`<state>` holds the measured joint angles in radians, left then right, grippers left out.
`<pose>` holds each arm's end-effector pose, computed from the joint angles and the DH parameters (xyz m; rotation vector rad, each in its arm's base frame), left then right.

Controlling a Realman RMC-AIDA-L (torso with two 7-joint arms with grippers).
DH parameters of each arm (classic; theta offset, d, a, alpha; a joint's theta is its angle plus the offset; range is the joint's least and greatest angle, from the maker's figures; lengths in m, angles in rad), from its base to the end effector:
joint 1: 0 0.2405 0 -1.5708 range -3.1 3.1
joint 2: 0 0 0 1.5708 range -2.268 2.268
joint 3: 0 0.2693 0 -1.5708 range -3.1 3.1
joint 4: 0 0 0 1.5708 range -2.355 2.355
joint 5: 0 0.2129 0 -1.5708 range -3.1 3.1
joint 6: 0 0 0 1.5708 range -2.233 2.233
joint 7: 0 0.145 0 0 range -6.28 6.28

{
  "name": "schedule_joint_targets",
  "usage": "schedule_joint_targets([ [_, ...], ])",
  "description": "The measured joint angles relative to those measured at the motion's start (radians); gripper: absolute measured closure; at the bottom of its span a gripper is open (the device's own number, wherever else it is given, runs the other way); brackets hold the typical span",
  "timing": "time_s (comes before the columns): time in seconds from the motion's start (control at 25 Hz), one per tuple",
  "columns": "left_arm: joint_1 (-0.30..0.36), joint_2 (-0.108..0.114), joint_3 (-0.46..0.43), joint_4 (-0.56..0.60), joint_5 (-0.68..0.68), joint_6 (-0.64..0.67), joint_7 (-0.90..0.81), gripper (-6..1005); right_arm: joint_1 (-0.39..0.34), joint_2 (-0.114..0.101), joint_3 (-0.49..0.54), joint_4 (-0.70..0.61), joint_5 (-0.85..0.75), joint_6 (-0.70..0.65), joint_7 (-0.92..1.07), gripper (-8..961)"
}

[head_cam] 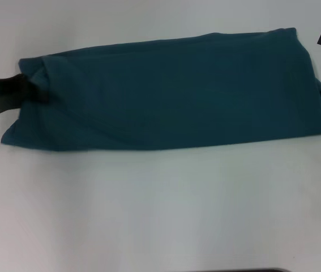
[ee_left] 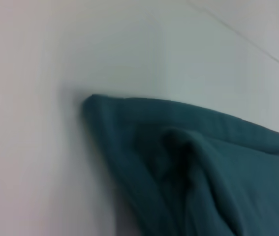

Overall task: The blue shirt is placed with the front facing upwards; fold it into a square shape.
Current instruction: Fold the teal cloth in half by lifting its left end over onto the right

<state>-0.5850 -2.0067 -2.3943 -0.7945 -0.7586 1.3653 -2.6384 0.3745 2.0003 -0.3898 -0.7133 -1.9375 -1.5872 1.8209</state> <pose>-0.3128 0.3753 0.0309 -2.0005 -1.9381 -0.2710 0.3472 0.3112 0.0839 -2.1471 1.2781 0.9544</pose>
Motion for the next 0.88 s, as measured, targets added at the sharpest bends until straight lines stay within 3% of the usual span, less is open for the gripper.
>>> schedule_joint_targets([
  [0.44,0.049,0.055,-0.068,-0.003,0.045,-0.004,-0.043,925,0.006,0.0,0.0,0.0,0.0,-0.001,0.0,345],
  [0.68,0.047,0.079,-0.16,-0.015,0.143,-0.02,-0.056,926,-0.002,-0.004,0.0,0.002,-0.001,0.006,0.0,346],
  [0.88,0.039,0.087,-0.184,-0.032,0.195,-0.023,-0.079,926,-0.003,-0.005,0.0,0.002,-0.005,0.007,0.0,346],
])
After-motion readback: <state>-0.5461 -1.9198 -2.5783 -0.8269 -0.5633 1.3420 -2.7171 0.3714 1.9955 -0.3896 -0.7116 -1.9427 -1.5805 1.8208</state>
